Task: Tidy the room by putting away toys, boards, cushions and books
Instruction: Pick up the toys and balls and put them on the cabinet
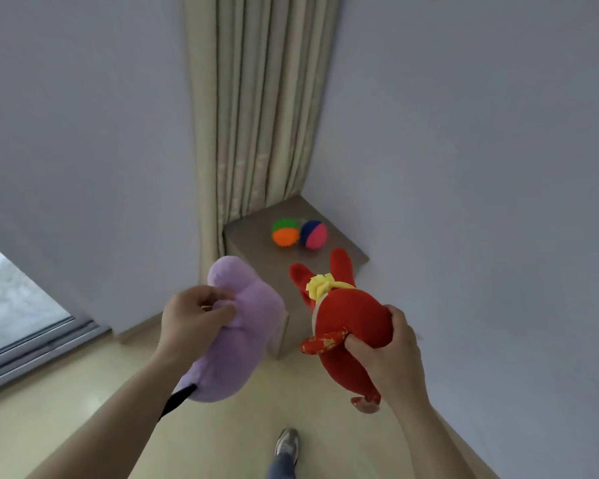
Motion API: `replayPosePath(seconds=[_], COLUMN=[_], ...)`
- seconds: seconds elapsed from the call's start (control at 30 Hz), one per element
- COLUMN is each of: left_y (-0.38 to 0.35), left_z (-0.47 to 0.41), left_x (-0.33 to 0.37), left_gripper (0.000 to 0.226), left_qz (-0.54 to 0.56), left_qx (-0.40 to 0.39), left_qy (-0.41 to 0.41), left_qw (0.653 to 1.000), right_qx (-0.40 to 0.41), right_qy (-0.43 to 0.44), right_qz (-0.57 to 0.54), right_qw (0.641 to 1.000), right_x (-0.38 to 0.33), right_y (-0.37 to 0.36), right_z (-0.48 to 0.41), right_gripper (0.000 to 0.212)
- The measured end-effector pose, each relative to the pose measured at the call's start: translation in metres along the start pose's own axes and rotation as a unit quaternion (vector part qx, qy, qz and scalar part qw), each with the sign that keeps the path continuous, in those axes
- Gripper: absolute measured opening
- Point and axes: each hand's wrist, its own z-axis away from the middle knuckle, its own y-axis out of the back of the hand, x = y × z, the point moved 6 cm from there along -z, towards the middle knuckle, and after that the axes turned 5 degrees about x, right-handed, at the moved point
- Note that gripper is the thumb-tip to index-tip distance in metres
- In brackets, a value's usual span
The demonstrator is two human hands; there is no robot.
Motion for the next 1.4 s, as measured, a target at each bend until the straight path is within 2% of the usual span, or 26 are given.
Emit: replayPosePath(seconds=[0.27, 0.57, 0.73, 1.0, 1.07, 1.1, 1.4], left_y=[-0.065, -0.112, -0.129, -0.155, -0.167, -0.172, -0.242], left_z=[-0.119, -0.242, -0.309, -0.409, -0.431, -0.439, -0.517], left_x=[0.047, 0.054, 0.052, 0.059, 0.061, 0.064, 0.071], left_gripper=[0.028, 0.018, 0.020, 0.019, 0.010, 0.013, 0.012], left_qz=[0.000, -0.040, -0.064, -0.102, -0.101, -0.103, -0.184], left_qx=[0.014, 0.001, 0.010, -0.025, -0.021, -0.021, -0.006], left_qy=[0.014, 0.054, 0.062, 0.049, 0.050, 0.044, 0.017], left_qw=[1.000, 0.998, 0.996, 0.993, 0.993, 0.993, 0.983], right_qx=[-0.021, -0.066, -0.079, -0.090, -0.092, -0.094, -0.174], right_qy=[0.001, -0.029, -0.053, -0.086, -0.089, -0.087, -0.101], right_qz=[0.006, 0.024, 0.041, 0.074, 0.077, 0.082, 0.064], right_qw=[1.000, 0.997, 0.995, 0.989, 0.989, 0.988, 0.977], right_x=[-0.012, -0.016, -0.017, -0.015, -0.012, -0.012, 0.004], right_y=[-0.010, -0.060, -0.088, -0.130, -0.138, -0.141, -0.192], right_z=[-0.170, -0.306, -0.371, -0.455, -0.478, -0.488, -0.587], right_gripper=[0.081, 0.080, 0.084, 0.080, 0.080, 0.081, 0.088])
